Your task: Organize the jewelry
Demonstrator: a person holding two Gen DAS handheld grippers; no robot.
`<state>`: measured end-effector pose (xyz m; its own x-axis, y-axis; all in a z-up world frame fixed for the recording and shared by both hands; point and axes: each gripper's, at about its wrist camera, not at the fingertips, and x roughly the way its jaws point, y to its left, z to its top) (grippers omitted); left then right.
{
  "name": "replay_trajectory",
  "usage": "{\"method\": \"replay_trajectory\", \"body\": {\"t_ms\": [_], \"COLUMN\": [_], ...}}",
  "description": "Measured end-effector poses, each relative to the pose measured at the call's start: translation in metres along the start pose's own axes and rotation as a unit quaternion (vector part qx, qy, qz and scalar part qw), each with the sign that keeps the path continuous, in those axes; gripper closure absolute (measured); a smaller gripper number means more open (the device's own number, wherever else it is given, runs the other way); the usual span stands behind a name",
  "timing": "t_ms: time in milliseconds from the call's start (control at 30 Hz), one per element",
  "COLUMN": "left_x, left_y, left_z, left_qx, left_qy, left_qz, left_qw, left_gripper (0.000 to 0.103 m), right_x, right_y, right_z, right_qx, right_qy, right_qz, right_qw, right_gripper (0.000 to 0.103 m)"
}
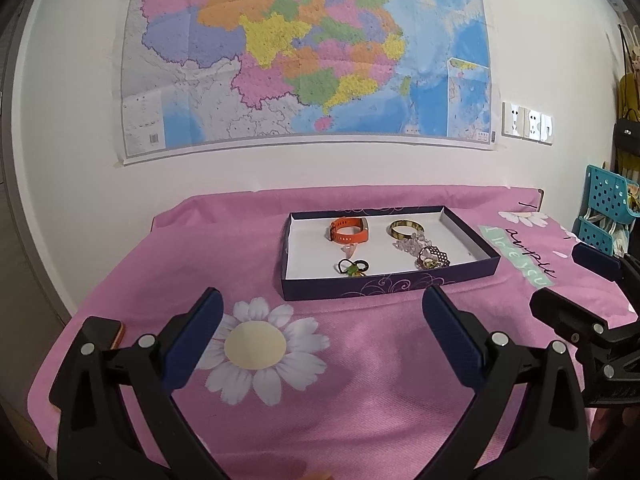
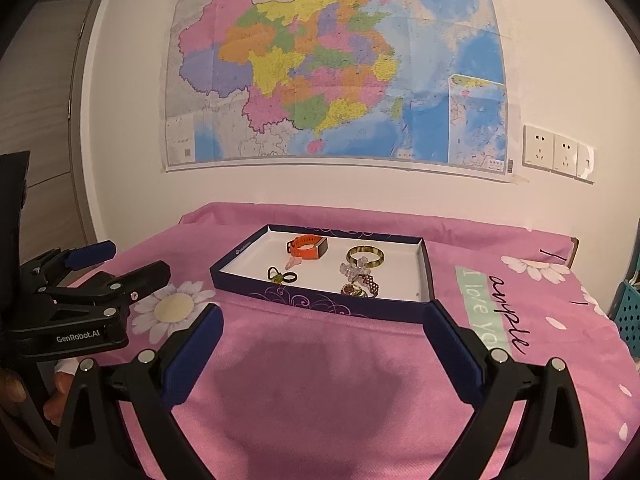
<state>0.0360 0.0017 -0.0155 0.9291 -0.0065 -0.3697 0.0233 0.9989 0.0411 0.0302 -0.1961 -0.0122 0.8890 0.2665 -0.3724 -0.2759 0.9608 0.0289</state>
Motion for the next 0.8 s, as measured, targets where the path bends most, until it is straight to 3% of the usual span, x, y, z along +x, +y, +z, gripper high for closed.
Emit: {"method": "replay_trajectory", "body": {"t_ms": [800], "left_x": [-0.0022], "left_y": [-0.0007], "left_z": [-0.0001], "left_qx": [0.0], "left_qy": [-0.001], "left_qz": [0.0], "left_qw": [1.0], "left_gripper": [0.005], "right_x": [-0.0029], "right_y": [0.0006], "right_z": [-0.0011], "right_qx": [0.0], "right_qy": [0.001], "right_qz": [-0.002], "right_qw": [1.0], "right_gripper": [0.007]}}
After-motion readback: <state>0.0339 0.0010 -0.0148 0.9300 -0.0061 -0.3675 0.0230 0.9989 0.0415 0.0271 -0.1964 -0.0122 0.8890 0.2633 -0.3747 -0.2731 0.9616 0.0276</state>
